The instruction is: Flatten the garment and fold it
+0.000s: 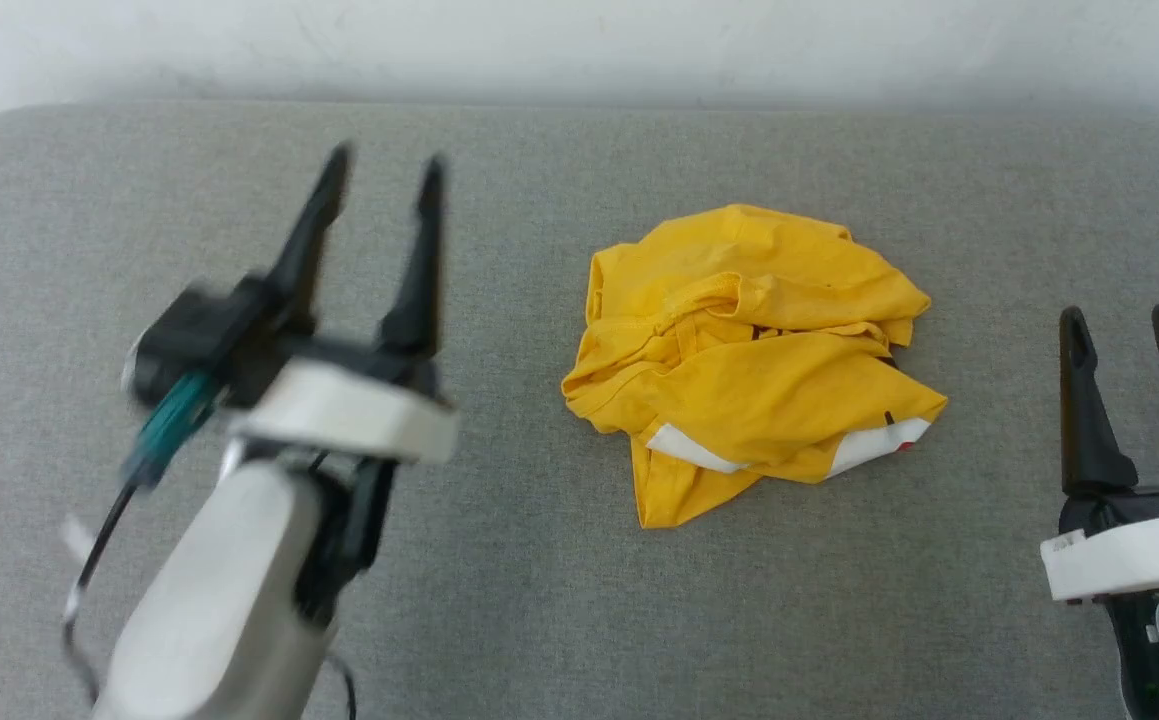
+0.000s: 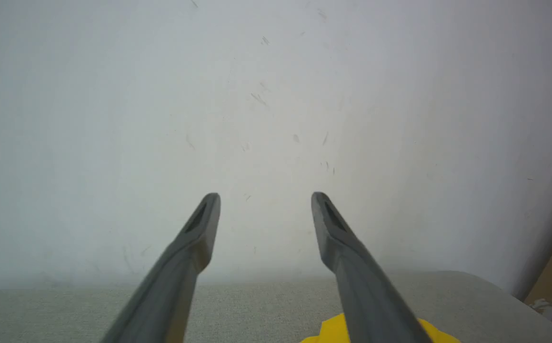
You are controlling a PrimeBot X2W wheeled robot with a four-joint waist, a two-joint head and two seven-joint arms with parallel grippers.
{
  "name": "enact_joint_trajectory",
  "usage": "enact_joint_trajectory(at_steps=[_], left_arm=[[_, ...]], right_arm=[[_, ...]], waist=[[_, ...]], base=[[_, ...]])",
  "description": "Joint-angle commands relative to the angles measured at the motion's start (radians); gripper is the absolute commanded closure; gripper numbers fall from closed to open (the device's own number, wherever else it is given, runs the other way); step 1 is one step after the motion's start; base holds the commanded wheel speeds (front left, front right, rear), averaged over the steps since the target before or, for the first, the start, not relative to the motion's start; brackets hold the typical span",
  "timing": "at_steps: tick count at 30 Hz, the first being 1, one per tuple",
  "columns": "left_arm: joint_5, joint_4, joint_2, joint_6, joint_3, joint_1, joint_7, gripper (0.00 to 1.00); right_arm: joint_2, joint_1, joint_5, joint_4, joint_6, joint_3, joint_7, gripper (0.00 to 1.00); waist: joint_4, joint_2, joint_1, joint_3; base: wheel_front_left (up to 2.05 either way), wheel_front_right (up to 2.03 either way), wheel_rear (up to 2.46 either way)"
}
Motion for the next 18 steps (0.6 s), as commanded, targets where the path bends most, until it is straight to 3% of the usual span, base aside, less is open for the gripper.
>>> enact_joint_trajectory(at_steps=[1, 6, 9, 13, 18], left_arm=[[0.011, -0.051, 0.027, 0.037, 0.031, 0.089, -0.021, 0.00], [0.038, -0.194, 0.065, 0.112, 0.126, 0.329, -0.054, 0.00], [0.137, -0.232, 0.092, 0.133, 0.135, 0.430, -0.057, 0.00], [0.199, -0.242, 0.047, 0.128, 0.123, 0.501, -0.058, 0.00], [0.216, -0.243, -0.027, 0.081, 0.150, 0.498, -0.058, 0.00]], right_arm=[[0.003, 0.016, 0.008, 0.006, -0.001, 0.000, -0.004, 0.00], [0.003, 0.038, 0.019, 0.025, -0.001, 0.004, -0.009, 0.00], [0.003, 0.054, 0.022, 0.036, -0.001, 0.005, -0.010, 0.00], [0.003, 0.073, 0.028, 0.058, -0.001, 0.014, -0.012, 0.00], [0.003, 0.059, 0.029, 0.071, -0.001, 0.007, -0.013, 0.00]], waist=[[-0.001, -0.0001, 0.0002, -0.008], [-0.003, -0.0001, 0.0002, -0.004], [0.002, -0.0001, 0.0002, 0.002], [0.007, -0.0001, 0.0002, 0.011], [0.021, -0.0001, 0.0002, 0.024]], base=[[0.00, 0.00, 0.00], [0.00, 0.00, 0.00], [0.00, 0.00, 0.00], [0.00, 0.00, 0.00], [0.00, 0.00, 0.00]])
